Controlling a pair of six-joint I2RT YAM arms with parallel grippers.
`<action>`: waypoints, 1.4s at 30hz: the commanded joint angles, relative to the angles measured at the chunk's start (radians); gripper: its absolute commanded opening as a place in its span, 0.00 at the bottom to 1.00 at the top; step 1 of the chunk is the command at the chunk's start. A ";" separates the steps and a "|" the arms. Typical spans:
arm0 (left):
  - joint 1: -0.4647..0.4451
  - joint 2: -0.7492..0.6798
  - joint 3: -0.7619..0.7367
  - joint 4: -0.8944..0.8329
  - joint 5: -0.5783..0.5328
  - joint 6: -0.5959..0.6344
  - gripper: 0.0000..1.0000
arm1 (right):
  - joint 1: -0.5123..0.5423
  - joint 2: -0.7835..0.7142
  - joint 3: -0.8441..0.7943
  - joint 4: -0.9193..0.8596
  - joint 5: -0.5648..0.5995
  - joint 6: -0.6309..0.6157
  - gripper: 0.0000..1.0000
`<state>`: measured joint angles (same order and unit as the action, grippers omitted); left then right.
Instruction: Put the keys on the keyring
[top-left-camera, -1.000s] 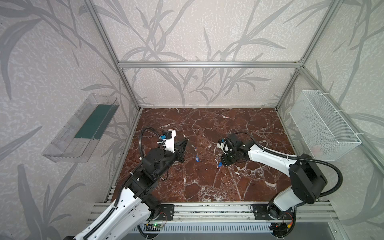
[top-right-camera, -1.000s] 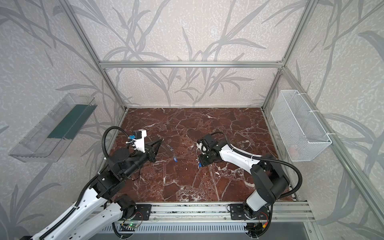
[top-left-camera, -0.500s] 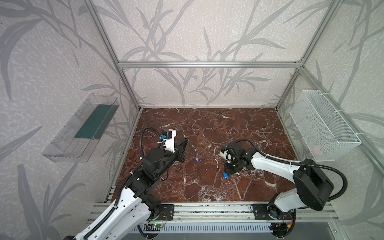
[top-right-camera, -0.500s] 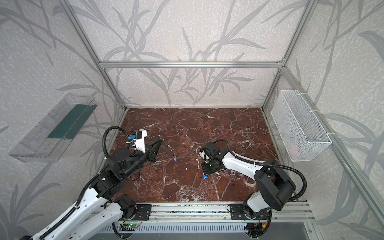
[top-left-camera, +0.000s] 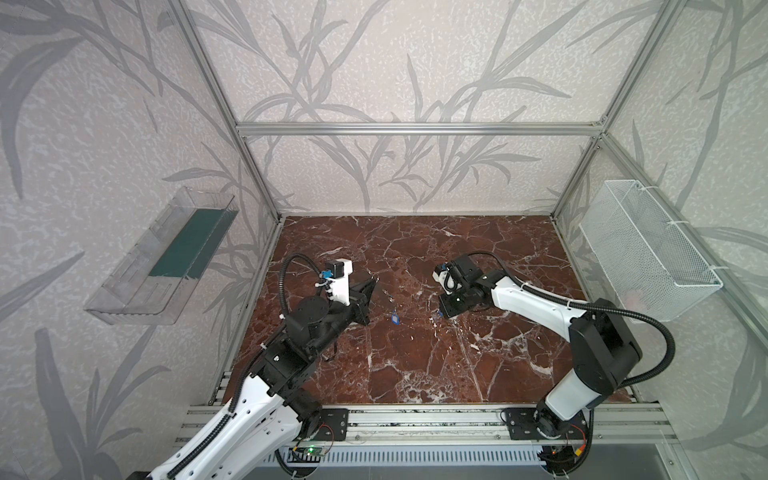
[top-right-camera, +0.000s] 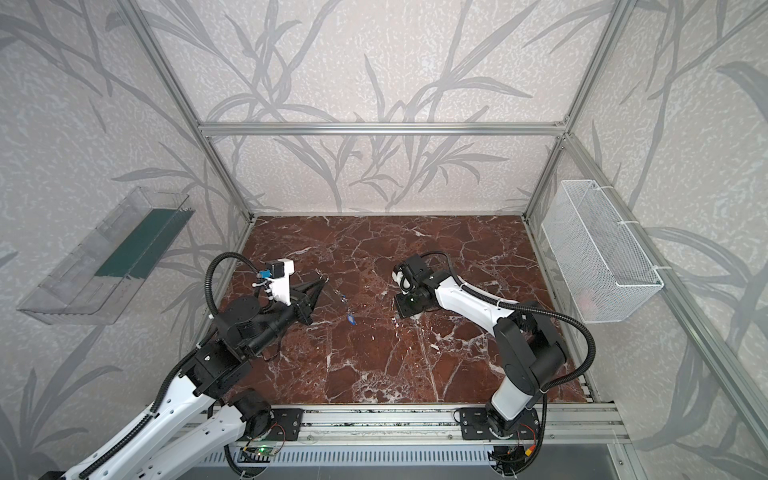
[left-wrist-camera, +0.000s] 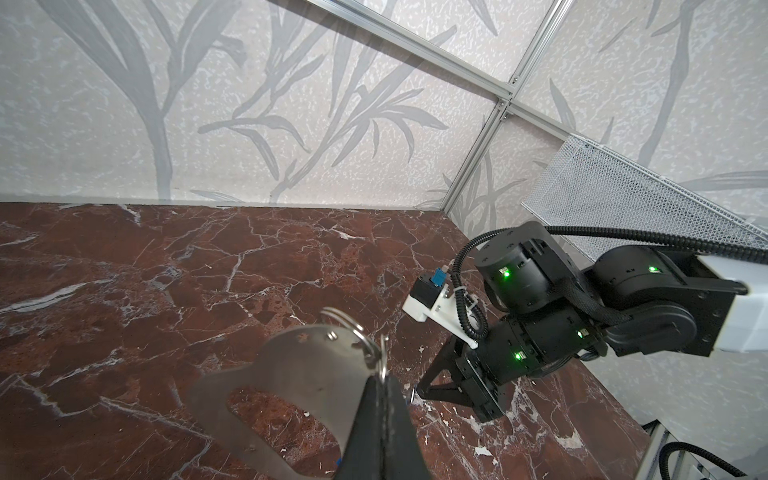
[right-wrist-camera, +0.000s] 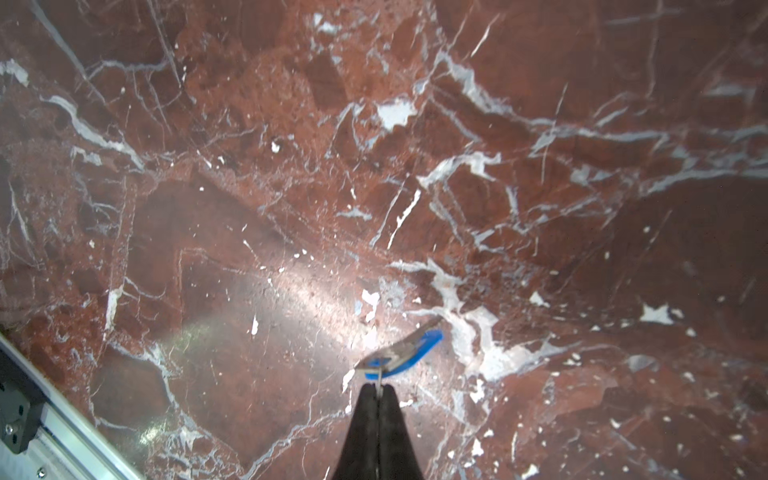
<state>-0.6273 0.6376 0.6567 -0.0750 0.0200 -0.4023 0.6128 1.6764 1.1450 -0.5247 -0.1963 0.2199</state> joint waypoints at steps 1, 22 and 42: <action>0.001 -0.015 0.000 0.035 0.001 -0.002 0.00 | -0.011 0.047 0.057 -0.035 0.056 -0.029 0.00; 0.000 -0.022 -0.006 0.032 0.000 -0.003 0.00 | -0.008 0.089 0.041 0.009 0.049 -0.023 0.00; 0.001 -0.016 -0.005 0.034 -0.003 -0.001 0.00 | 0.011 -0.019 -0.106 0.055 0.029 0.023 0.00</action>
<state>-0.6273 0.6296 0.6563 -0.0746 0.0200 -0.4023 0.6186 1.7115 1.0630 -0.4812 -0.1570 0.2222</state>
